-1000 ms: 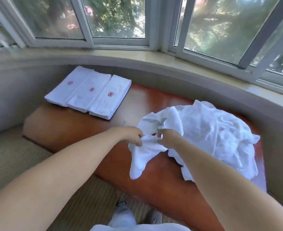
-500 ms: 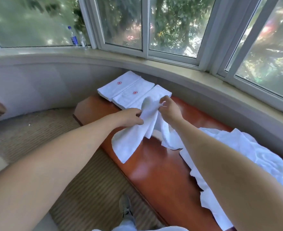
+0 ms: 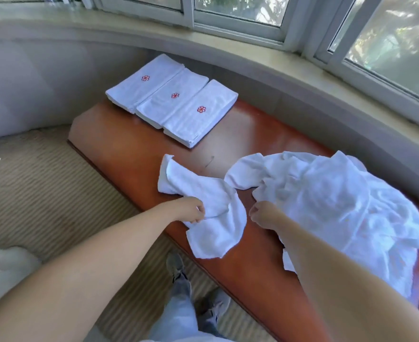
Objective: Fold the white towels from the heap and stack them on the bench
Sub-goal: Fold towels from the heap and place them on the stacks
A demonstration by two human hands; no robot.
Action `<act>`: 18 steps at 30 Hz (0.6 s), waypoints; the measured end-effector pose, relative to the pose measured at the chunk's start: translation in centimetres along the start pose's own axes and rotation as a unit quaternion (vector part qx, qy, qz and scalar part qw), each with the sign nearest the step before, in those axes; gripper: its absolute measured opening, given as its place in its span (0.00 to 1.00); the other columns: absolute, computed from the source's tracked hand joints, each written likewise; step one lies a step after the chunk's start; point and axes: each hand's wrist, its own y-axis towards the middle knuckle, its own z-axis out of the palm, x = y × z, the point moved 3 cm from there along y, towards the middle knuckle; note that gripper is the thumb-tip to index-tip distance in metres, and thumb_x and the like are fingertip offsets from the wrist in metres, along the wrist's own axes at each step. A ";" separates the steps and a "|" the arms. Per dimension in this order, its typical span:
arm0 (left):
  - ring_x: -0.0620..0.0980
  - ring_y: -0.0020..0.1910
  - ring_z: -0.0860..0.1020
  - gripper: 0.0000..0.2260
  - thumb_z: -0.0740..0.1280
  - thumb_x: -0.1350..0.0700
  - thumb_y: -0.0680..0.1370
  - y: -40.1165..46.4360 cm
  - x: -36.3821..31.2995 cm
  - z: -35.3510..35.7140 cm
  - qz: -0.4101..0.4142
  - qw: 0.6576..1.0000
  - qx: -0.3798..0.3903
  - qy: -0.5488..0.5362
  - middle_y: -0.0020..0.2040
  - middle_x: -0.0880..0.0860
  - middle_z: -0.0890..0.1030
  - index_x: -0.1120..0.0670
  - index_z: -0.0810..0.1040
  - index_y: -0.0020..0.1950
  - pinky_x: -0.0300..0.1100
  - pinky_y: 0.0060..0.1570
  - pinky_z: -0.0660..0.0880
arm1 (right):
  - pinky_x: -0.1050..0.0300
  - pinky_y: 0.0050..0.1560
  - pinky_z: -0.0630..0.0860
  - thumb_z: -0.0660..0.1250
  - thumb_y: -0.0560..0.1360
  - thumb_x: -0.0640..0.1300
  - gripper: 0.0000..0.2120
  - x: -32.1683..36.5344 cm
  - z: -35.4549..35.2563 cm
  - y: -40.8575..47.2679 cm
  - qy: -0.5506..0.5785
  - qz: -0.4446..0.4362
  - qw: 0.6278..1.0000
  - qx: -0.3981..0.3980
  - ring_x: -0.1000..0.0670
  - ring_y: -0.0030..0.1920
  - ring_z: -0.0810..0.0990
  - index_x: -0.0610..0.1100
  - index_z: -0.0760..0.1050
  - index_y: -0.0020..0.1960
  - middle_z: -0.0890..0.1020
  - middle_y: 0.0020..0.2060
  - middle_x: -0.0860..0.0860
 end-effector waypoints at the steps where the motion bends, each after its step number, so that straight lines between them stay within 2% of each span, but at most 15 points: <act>1: 0.46 0.40 0.80 0.08 0.64 0.58 0.78 0.8 0.9 0.3 -0.012 1.000 0.002 0.007 0.47 0.53 0.82 0.59 0.81 0.52 0.35 0.35 0.73 | 0.52 0.61 0.76 0.63 0.81 0.41 0.12 -0.2 0.7 0.5 0.001 0.005 1.000 0.013 0.43 0.61 0.79 0.38 0.80 0.60 0.82 0.59 0.43; 3: 0.49 0.40 0.76 0.06 0.63 0.58 0.78 2.4 2.5 0.9 -0.034 0.999 -0.004 0.012 0.46 0.53 0.78 0.56 0.79 0.49 0.38 0.37 0.70 | 0.52 0.60 0.77 0.63 0.80 0.41 0.11 0.1 1.9 1.3 0.006 0.015 0.999 0.031 0.45 0.59 0.80 0.41 0.79 0.60 0.82 0.58 0.46; 5: 0.50 0.43 0.73 0.05 0.63 0.58 0.79 3.9 3.8 1.2 -0.053 0.998 -0.026 0.010 0.50 0.54 0.77 0.54 0.78 0.52 0.42 0.41 0.69 | 0.55 0.58 0.76 0.62 0.79 0.40 0.13 0.9 3.1 2.3 0.007 0.011 0.999 0.051 0.45 0.59 0.79 0.44 0.78 0.63 0.81 0.60 0.47; 7: 0.51 0.51 0.75 0.14 0.65 0.55 0.79 5.1 5.1 1.7 -0.069 0.997 -0.029 -0.009 0.61 0.53 0.76 0.53 0.75 0.65 0.41 0.47 0.72 | 0.54 0.60 0.74 0.62 0.79 0.41 0.20 2.0 4.0 3.5 0.008 0.006 0.998 0.069 0.43 0.62 0.79 0.47 0.73 0.71 0.79 0.65 0.46; 9: 0.54 0.60 0.75 0.25 0.66 0.53 0.80 6.4 6.1 2.1 -0.069 0.997 -0.031 -0.007 0.71 0.54 0.68 0.50 0.66 0.76 0.44 0.53 0.75 | 0.52 0.57 0.77 0.62 0.80 0.43 0.24 2.9 4.8 4.7 0.002 -0.010 0.998 0.061 0.43 0.58 0.80 0.53 0.69 0.75 0.74 0.67 0.46; 11: 0.58 0.72 0.65 0.30 0.65 0.52 0.80 7.6 6.7 2.3 -0.053 0.996 -0.062 0.039 0.78 0.54 0.57 0.45 0.58 0.80 0.47 0.61 0.73 | 0.52 0.51 0.79 0.61 0.81 0.46 0.24 3.7 5.4 6.1 -0.025 -0.022 0.998 0.050 0.44 0.53 0.80 0.58 0.66 0.77 0.69 0.70 0.46; 12: 0.58 0.76 0.59 0.31 0.65 0.51 0.80 8.3 6.8 2.3 -0.034 0.992 -0.085 0.082 0.80 0.52 0.55 0.45 0.57 0.81 0.50 0.66 0.71 | 0.51 0.52 0.79 0.59 0.82 0.48 0.24 4.0 5.7 6.7 -0.040 -0.021 0.998 0.052 0.44 0.53 0.80 0.59 0.64 0.78 0.67 0.70 0.45; 14: 0.56 0.78 0.57 0.31 0.65 0.46 0.81 9.9 6.3 2.2 0.011 0.976 -0.123 0.178 0.81 0.52 0.58 0.46 0.57 0.82 0.52 0.72 0.65 | 0.47 0.56 0.80 0.57 0.84 0.52 0.24 4.4 6.2 7.9 -0.064 -0.008 0.996 0.061 0.43 0.54 0.79 0.60 0.62 0.79 0.67 0.70 0.43; 17: 0.56 0.73 0.67 0.32 0.65 0.40 0.80 12.2 5.0 2.3 0.043 0.954 -0.148 0.256 0.73 0.53 0.71 0.50 0.61 0.80 0.50 0.71 0.65 | 0.46 0.56 0.79 0.55 0.84 0.53 0.24 4.4 6.8 9.2 -0.081 0.020 0.995 0.062 0.42 0.59 0.78 0.59 0.61 0.80 0.69 0.69 0.43; 18: 0.56 0.71 0.69 0.31 0.65 0.40 0.80 12.9 4.8 2.5 0.046 0.950 -0.153 0.267 0.71 0.53 0.72 0.50 0.62 0.79 0.50 0.70 0.64 | 0.48 0.55 0.78 0.55 0.84 0.53 0.24 4.3 7.0 9.5 -0.080 0.031 0.995 0.059 0.42 0.60 0.77 0.57 0.62 0.79 0.69 0.69 0.44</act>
